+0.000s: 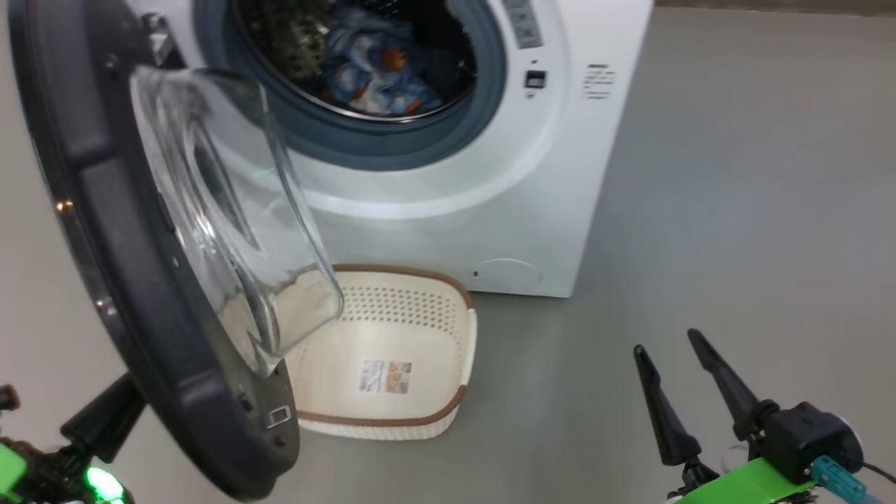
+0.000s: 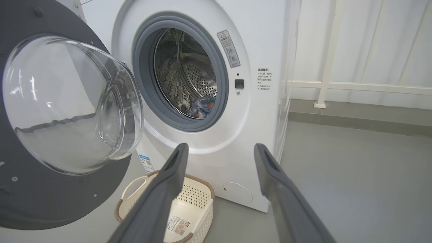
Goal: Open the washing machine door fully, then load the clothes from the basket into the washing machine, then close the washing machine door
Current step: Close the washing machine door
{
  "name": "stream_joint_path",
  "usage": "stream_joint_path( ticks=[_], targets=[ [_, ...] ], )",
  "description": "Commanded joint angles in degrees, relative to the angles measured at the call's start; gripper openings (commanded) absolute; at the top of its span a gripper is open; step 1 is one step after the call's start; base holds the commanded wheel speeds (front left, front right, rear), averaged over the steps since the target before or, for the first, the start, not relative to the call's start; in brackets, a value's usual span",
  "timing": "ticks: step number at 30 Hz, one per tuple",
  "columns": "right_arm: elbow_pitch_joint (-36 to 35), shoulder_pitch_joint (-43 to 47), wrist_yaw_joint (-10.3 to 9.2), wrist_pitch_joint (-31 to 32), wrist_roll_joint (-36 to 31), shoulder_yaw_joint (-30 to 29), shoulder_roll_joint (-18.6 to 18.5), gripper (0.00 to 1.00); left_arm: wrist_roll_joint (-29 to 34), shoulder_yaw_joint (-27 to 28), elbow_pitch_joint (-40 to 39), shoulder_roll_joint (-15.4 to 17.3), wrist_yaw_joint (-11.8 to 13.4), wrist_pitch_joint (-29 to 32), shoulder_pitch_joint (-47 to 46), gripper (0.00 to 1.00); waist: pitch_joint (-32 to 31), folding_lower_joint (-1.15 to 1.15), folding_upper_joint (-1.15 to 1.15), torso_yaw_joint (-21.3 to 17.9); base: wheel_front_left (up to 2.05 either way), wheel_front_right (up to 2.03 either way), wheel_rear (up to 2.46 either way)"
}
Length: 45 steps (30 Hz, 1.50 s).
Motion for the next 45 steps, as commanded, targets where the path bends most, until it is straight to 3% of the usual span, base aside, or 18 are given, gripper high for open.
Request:
stream_joint_path(
  ticks=[1, 14, 22, 34, 45],
  targets=[
    [-1.26, -0.59, 0.09, -0.61, 0.12, 1.75, 0.01, 1.00, 0.40, 1.24, -1.92, 1.14, 0.14, 1.10, -1.64, 0.00, -1.35, 0.00, 0.00, -2.49, 0.00, 0.00, 0.00],
    [1.24, -1.71, 0.09, -1.91, 1.25, 4.87, 0.42, 1.00, 1.70, -1.26, 2.52, -2.09, 0.07, -0.46, -5.71, 0.00, -2.46, 0.00, 0.00, -12.20, 0.00, 0.00, 0.00],
    [1.74, -2.82, 0.09, -2.00, 1.27, 5.79, 0.37, 1.00, 2.69, -2.47, 7.01, -3.91, -1.05, -1.56, -9.98, 0.00, -1.67, 0.00, 0.00, -15.74, 0.00, 0.00, 0.00],
    [2.09, -3.90, 0.09, -2.14, 1.53, 6.59, 0.20, 1.00, 3.69, -3.11, 13.96, -5.81, -4.09, -2.63, -15.63, 0.00, 0.11, 0.00, 0.00, -17.91, 0.00, 0.00, 0.00],
    [2.39, -4.38, 0.09, -2.79, 1.34, 5.47, 0.38, 1.00, 2.85, -1.14, 14.80, -6.00, -6.40, -2.50, -14.37, 0.00, 1.63, 0.00, 0.00, -16.91, 0.00, 0.00, 0.00]
  ],
)
